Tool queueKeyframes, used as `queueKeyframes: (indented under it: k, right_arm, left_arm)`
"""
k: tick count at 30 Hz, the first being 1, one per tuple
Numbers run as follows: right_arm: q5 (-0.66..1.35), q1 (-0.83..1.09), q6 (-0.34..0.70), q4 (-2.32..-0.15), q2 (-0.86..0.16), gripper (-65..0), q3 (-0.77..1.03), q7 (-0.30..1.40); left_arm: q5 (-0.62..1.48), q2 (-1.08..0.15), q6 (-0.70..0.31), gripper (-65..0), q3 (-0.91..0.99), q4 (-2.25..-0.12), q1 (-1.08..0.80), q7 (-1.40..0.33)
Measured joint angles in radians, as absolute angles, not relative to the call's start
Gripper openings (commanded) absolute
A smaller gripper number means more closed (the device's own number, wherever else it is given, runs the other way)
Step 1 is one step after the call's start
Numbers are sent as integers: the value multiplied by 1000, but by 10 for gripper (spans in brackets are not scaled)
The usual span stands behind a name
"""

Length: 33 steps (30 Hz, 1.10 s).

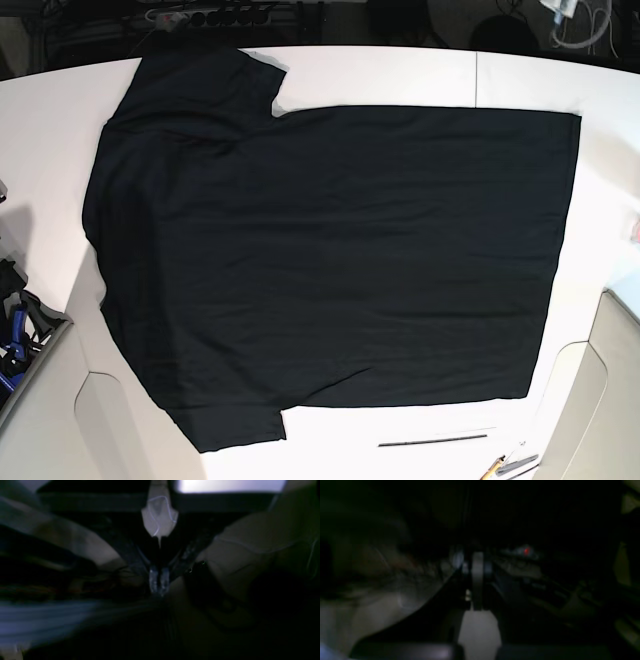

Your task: Fold the T-shirt properly

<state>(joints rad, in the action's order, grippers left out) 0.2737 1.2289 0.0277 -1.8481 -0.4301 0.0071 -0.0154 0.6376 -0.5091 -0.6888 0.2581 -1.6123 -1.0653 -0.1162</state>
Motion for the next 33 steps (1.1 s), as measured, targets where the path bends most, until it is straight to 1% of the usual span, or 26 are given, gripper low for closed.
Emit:
queueKeyframes:
  k: [2, 5, 7, 9, 13, 16, 18, 22, 23, 24, 25, 26, 27, 28, 29, 33]
  right_arm:
    - [353, 1274, 74, -1954, -430, -650, 95, 10]
    - [485, 1294, 145, -2082, -425, -650, 216, 38]
    - [576, 1280, 196, -2137, -390, -650, 303, 34]
    - [660, 1228, 260, -2152, -323, -650, 388, 36]
    - [849, 1042, 320, -2103, -164, -650, 500, 133]
    - [955, 933, 377, -2003, -88, -650, 535, 211]
    - [980, 881, 376, -1929, -70, -650, 540, 223]
    - [983, 797, 355, -1826, -72, -650, 559, 219]
    - [971, 783, 344, -1815, -72, -650, 566, 219]
    - [943, 772, 332, -1811, -69, -650, 571, 220]
    - [917, 764, 322, -1811, -66, -606, 577, 228]
    - [912, 761, 314, -1811, -66, -521, 579, 236]
    - [908, 758, 307, -1811, -66, -443, 579, 249]
    - [906, 755, 306, -1811, -66, -388, 579, 252]
    - [886, 750, 307, -1811, -60, -358, 579, 252]
    - [802, 711, 310, -1811, -46, -355, 580, 256]
  left_arm:
    - [740, -510, -687, -650, 316, -1649, -1063, -218]
    - [882, -507, -688, -650, 379, -1681, -1066, -315]
    - [956, -507, -688, -650, 413, -1690, -1066, -356]
    - [1013, -507, -688, -650, 438, -1691, -1064, -374]
    - [1074, -506, -688, -650, 456, -1691, -1064, -394]
    - [1095, -505, -688, -650, 458, -1691, -1057, -444]
    - [1110, -501, -688, -650, 458, -1691, -1037, -494]
    - [1112, -501, -688, -645, 458, -1691, -970, -570]
    - [1112, -501, -688, -601, 458, -1691, -957, -580]
    - [1113, -501, -688, -545, 458, -1691, -948, -589]
    - [1112, -502, -688, -487, 458, -1691, -944, -592]
    - [1111, -501, -688, -435, 458, -1691, -942, -595]
    - [1111, -501, -688, -399, 458, -1691, -941, -595]
    - [1110, -501, -688, -385, 458, -1691, -936, -598]
    - [1113, -501, -688, -383, 458, -1691, -933, -598]
    - [1120, -501, -688, -383, 458, -1691, -921, -598]
